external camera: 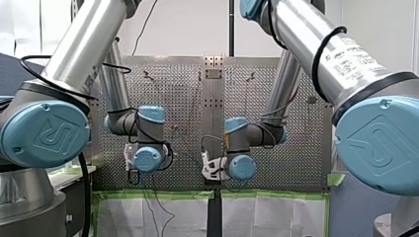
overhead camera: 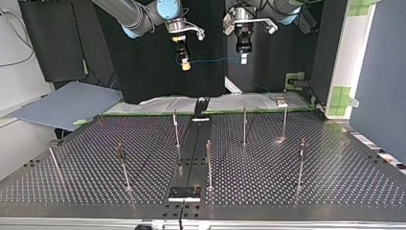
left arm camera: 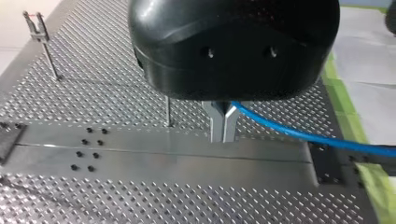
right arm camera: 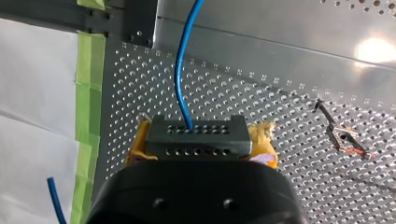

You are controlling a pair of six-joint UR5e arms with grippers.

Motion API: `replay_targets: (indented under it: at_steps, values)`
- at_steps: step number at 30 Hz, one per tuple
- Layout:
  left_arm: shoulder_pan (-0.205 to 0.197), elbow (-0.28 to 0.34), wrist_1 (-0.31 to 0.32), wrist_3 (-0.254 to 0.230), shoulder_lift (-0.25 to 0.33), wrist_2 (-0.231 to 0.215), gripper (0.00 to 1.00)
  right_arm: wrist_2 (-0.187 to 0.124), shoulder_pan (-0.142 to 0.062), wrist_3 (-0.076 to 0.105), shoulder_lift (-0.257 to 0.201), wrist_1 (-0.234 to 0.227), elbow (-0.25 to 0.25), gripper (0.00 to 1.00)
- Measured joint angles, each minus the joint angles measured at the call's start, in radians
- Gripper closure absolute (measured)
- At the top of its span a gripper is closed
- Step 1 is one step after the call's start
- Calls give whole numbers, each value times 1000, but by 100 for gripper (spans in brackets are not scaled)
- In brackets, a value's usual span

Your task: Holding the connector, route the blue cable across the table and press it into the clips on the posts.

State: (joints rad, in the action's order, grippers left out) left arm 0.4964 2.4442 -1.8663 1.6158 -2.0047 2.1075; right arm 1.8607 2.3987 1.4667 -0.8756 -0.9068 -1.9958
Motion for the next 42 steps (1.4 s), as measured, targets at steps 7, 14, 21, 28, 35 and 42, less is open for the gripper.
replay_targets:
  at_steps: [7, 14, 21, 28, 35, 42]
  values:
    - [-25, 57, 2, -1, 0, -8, 100, 2, 0, 0, -5, 63, 1, 100]
    - [-26, 93, 2, -1, -1, -8, 100, 2, 0, 0, -6, 124, 1, 100]
    - [-19, 88, 7, -8, -8, -16, 100, 0, -2, 2, -11, 143, 6, 100]
    - [3, 48, -26, -11, 9, -63, 100, -16, -9, 45, -58, 184, 52, 100]
    - [-6, 16, -96, 27, 78, -50, 100, -72, -17, 103, -116, 238, 111, 100]
    - [-7, 12, -157, 32, 138, -4, 100, -129, -20, 146, -173, 295, 168, 100]
